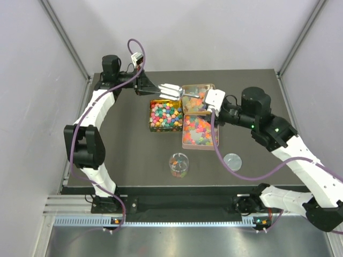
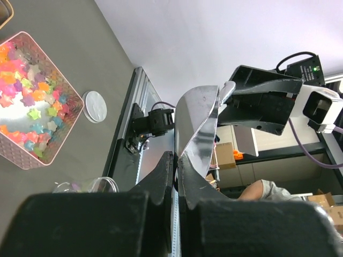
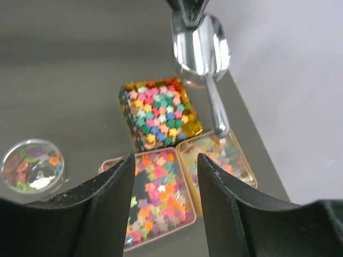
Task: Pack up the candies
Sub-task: Adjust the spatula.
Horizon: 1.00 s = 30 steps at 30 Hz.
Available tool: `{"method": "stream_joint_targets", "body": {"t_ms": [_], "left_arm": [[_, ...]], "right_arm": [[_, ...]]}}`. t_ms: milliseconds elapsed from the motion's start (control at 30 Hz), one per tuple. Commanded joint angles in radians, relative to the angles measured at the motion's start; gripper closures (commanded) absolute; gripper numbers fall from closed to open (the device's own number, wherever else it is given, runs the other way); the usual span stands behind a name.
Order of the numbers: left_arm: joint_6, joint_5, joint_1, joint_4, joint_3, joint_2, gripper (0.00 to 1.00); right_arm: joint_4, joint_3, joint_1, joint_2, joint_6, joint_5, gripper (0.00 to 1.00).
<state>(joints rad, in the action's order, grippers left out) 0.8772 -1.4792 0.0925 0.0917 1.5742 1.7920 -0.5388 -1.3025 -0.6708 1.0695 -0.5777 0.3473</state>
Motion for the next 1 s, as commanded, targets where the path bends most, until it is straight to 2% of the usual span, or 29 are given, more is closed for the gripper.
{"method": "stream_joint_targets", "body": {"t_ms": [0, 300, 600, 967], "left_arm": [[0.032, -0.191, -0.002, -0.053, -0.011, -0.009, 1.00], [0.124, -0.193, -0.004, -0.152, -0.039, 0.001, 1.00], [0.158, -0.193, -0.004, -0.188, -0.046, 0.006, 1.00], [0.161, -0.191, -0.004, -0.191, -0.056, 0.000, 1.00]], "right_arm": [[0.265, 0.041, 0.013, -0.006, 0.041, 0.050, 0.50], [0.410, 0.071, 0.048, 0.027, 0.019, 0.067, 0.53], [0.430, 0.023, 0.148, 0.124, 0.104, 0.174, 0.55], [0.464, -0.030, 0.162, 0.176, 0.182, 0.285, 0.60]]}}
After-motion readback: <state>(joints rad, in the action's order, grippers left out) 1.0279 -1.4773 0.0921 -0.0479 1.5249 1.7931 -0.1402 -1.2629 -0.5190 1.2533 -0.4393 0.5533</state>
